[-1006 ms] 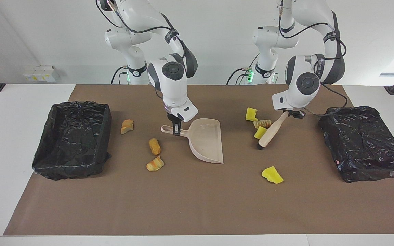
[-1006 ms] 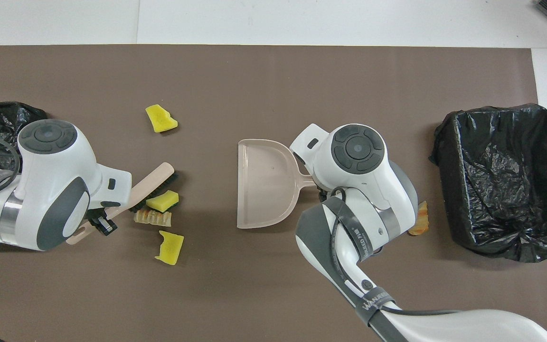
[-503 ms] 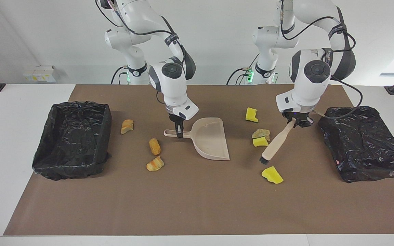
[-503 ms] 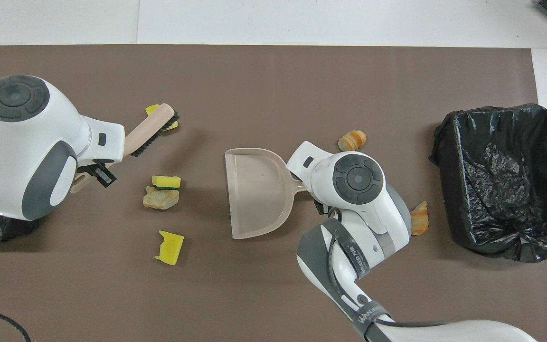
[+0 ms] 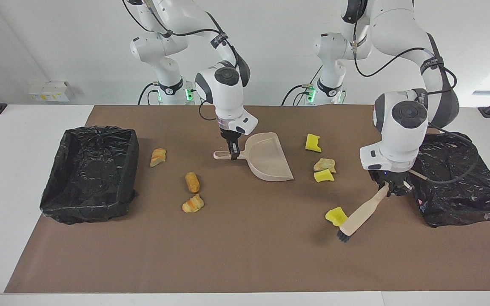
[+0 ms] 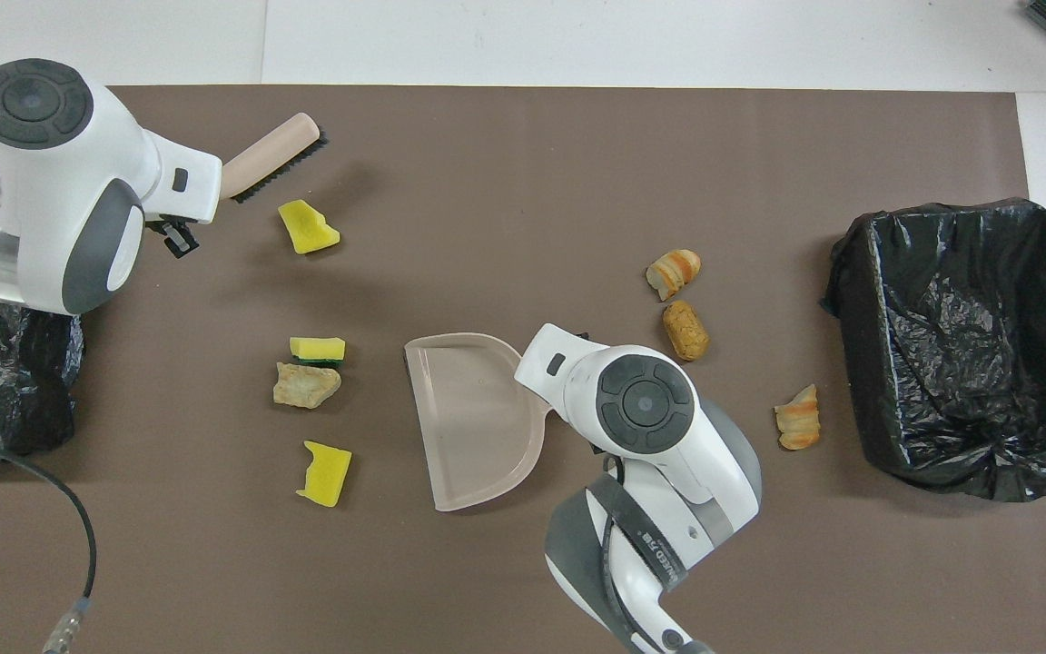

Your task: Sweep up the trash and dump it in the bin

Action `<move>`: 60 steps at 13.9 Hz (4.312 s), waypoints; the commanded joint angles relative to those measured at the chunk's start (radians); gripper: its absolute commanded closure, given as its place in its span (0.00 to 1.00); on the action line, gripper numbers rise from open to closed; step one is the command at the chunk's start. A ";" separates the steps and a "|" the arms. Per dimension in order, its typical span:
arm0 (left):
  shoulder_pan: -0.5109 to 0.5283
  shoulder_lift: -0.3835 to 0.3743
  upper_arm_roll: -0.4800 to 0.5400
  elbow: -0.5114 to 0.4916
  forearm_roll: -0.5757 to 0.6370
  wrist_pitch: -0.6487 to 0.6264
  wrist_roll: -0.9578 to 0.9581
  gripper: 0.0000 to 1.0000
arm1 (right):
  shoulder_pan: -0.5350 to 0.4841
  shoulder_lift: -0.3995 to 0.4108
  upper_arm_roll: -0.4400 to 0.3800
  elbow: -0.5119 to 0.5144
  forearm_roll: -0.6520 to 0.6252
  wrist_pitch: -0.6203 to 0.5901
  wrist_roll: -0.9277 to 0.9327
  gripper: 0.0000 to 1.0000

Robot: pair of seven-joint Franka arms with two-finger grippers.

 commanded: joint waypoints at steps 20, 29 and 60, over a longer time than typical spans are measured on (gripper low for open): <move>-0.144 -0.484 -0.011 -0.732 0.089 -0.105 -0.146 1.00 | -0.052 -0.010 0.000 -0.039 0.001 -0.027 -0.055 1.00; -0.247 -0.495 -0.012 -0.712 -0.067 -0.238 -0.864 1.00 | -0.059 -0.045 -0.006 -0.029 -0.100 -0.140 -0.076 1.00; -0.567 -0.593 -0.011 -0.734 -0.620 -0.203 -1.230 1.00 | 0.097 -0.085 0.002 -0.073 -0.271 -0.204 0.559 1.00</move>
